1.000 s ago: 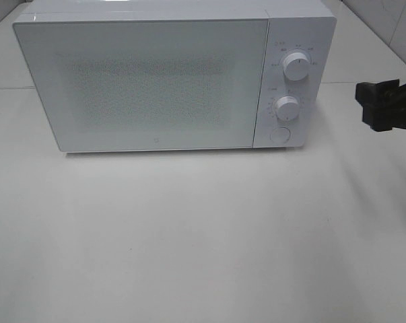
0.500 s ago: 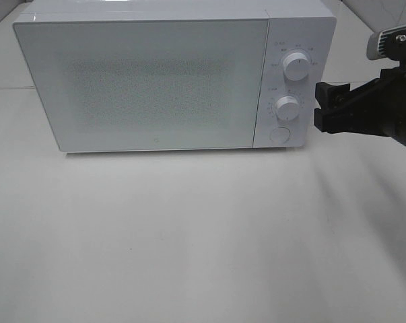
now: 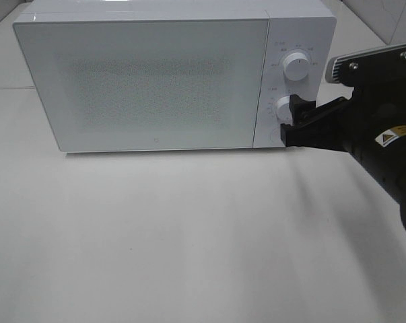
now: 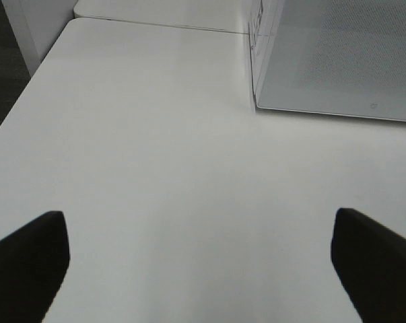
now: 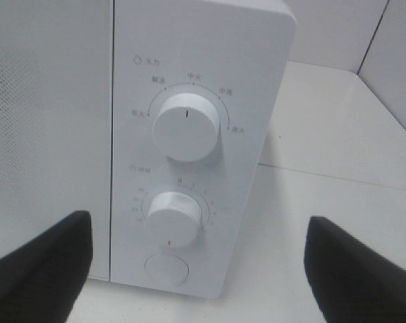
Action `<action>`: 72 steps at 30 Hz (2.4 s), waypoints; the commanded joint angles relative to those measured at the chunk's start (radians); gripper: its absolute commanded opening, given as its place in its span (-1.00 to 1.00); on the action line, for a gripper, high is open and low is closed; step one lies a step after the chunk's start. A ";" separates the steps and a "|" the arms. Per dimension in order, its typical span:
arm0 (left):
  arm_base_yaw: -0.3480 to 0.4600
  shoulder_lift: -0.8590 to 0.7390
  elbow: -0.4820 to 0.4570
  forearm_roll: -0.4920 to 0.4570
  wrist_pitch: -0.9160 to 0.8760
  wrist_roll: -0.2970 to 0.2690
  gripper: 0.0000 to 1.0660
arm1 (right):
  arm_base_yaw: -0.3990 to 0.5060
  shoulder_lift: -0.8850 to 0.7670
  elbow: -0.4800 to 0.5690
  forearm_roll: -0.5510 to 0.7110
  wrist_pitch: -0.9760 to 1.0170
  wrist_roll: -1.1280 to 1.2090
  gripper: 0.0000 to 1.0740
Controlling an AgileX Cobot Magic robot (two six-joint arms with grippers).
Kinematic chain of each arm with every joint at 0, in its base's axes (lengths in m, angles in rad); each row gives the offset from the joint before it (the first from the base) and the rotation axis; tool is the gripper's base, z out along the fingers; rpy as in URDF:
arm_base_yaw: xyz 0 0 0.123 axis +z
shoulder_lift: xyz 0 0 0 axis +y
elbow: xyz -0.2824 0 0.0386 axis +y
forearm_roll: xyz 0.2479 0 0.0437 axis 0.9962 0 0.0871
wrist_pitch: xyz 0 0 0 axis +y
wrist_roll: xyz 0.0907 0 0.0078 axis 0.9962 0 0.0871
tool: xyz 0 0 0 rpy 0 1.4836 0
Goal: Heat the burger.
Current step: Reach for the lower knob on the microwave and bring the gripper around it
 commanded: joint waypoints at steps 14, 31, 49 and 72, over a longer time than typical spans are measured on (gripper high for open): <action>0.003 -0.015 0.003 -0.006 -0.013 0.001 0.84 | 0.026 0.223 -0.081 0.055 -0.177 0.140 0.42; 0.003 -0.015 0.003 -0.006 -0.013 0.001 0.84 | 0.022 0.393 -0.239 0.017 -0.189 0.139 0.42; 0.003 -0.015 0.003 -0.006 -0.013 0.001 0.84 | -0.027 0.486 -0.337 0.006 -0.188 0.143 0.42; 0.003 -0.015 0.003 -0.006 -0.013 0.001 0.84 | -0.059 0.511 -0.348 0.005 -0.211 0.206 0.37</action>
